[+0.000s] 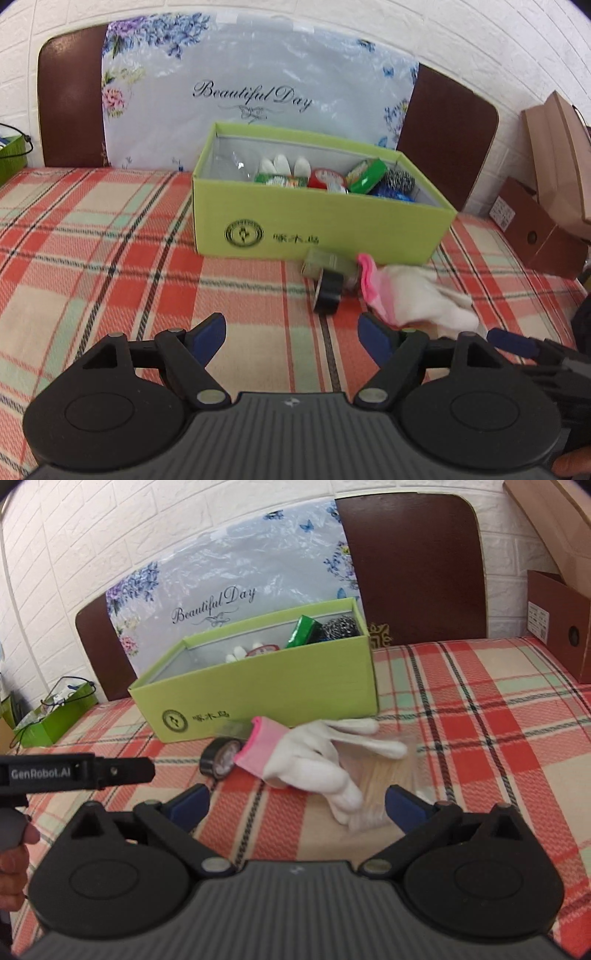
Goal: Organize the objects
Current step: 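Move the right gripper to the white glove and grasp its fingers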
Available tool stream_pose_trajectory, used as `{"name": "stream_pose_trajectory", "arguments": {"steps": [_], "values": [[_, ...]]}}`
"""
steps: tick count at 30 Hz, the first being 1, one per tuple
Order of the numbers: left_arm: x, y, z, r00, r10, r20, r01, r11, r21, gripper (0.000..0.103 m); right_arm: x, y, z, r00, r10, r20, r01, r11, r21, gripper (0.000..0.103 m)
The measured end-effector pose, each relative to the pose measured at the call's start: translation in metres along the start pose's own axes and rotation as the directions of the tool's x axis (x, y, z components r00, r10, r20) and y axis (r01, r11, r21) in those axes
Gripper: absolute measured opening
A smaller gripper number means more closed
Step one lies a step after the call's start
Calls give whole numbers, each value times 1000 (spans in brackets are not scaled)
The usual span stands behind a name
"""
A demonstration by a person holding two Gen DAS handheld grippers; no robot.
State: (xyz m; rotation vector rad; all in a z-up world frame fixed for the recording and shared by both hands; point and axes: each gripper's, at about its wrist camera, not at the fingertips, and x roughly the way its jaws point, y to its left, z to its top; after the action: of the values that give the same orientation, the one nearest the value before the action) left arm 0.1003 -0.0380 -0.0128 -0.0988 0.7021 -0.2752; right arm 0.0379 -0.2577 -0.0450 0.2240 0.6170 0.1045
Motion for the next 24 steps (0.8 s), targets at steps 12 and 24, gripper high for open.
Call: {"name": "stream_pose_trajectory", "arguments": {"steps": [12,24], "values": [[-5,6,-20,1000,-3,-20,2,1000,-23,82,23,7,8,997,-63,54,71,986,-154,93],[15,-1,-6,998,-66,-16,66,998,7,70,10,2,2,997,6,79,5,992,-129,24]]}}
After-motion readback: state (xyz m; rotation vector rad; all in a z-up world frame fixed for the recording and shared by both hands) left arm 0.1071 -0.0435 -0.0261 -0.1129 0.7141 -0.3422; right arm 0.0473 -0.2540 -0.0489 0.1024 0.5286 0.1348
